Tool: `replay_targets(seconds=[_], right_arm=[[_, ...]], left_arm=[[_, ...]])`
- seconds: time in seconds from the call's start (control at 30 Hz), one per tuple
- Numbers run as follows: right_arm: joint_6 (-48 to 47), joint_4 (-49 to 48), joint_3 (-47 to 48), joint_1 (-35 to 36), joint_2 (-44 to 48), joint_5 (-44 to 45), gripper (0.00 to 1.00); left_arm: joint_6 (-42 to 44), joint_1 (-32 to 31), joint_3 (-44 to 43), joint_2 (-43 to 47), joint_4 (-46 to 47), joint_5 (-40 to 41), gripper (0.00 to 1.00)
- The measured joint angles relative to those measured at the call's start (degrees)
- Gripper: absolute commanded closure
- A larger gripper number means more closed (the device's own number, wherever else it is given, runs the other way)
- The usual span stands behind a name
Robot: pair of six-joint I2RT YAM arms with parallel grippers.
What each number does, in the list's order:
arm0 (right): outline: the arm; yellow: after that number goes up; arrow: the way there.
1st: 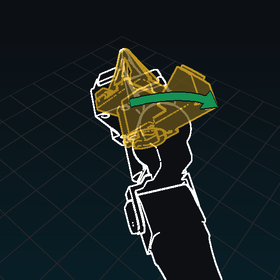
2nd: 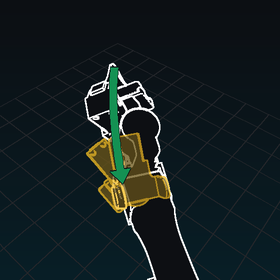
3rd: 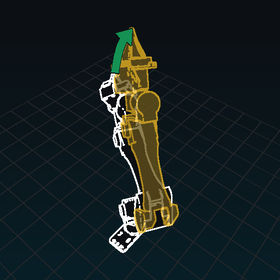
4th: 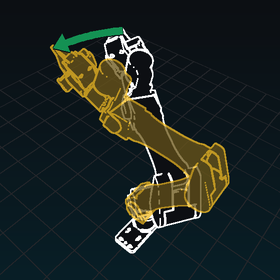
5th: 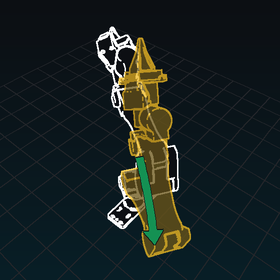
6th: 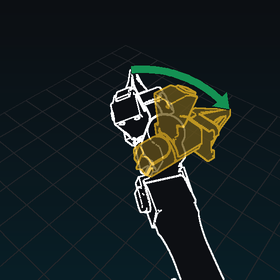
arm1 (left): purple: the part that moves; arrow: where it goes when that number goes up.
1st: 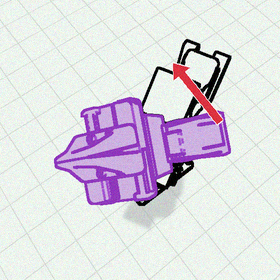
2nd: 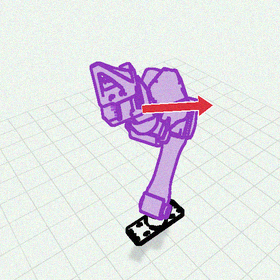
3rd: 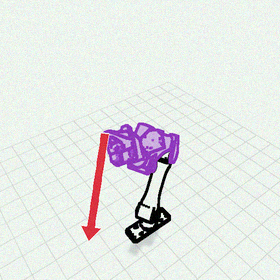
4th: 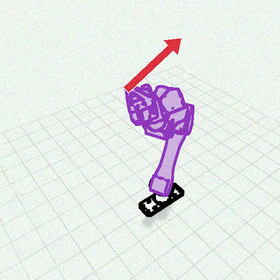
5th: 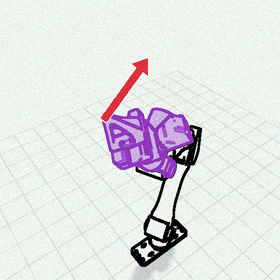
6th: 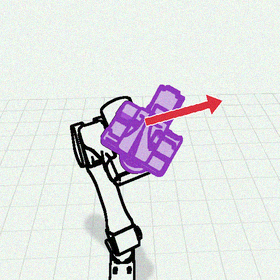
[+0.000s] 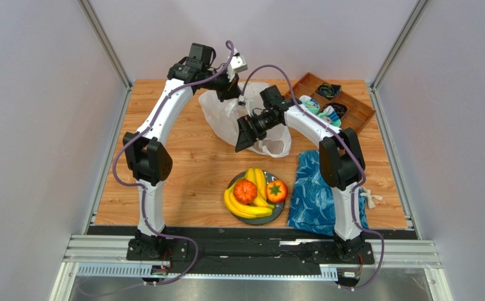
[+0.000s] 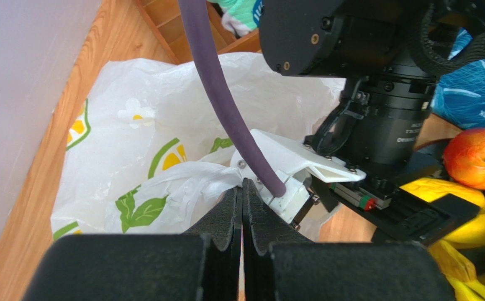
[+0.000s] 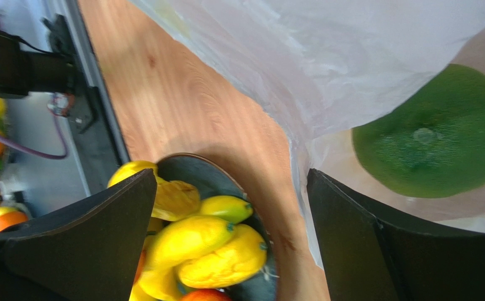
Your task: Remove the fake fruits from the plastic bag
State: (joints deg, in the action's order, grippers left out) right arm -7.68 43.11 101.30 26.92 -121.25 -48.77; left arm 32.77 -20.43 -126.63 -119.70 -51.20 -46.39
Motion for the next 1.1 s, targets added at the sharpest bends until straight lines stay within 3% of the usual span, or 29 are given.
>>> replay_targets(seconds=[0.13,0.27,0.43,0.47,0.6,0.8,1.1], right_arm=[[8.22,0.31,-1.25,-1.92,1.22,-1.77,0.03],[9.7,0.48,-1.27,-9.18,4.04,8.09,0.0],[11.82,-1.97,-6.6,-14.73,10.43,13.94,0.04],[13.09,-3.15,-7.63,-14.75,11.28,13.62,0.11],[17.03,-6.6,-7.76,-13.42,11.54,11.78,0.16],[17.77,-6.16,0.13,-8.79,6.93,15.56,0.15],[18.99,-5.81,0.85,-2.95,1.33,23.58,0.1]], left_arm=[[-1.2,0.0,1.4,0.72,-5.51,-0.9,1.0],[-2.03,-1.25,4.09,1.42,-18.32,-6.19,1.0],[-2.25,-2.14,4.59,2.19,-23.45,-9.64,1.0],[-2.27,-2.08,4.76,2.62,-23.98,-10.14,1.0],[-2.34,-1.79,5.05,3.89,-24.92,-11.45,1.0],[-2.89,-1.38,5.09,4.22,-25.35,-11.82,1.0],[-3.06,-1.33,5.09,4.22,-25.7,-11.85,1.0]])
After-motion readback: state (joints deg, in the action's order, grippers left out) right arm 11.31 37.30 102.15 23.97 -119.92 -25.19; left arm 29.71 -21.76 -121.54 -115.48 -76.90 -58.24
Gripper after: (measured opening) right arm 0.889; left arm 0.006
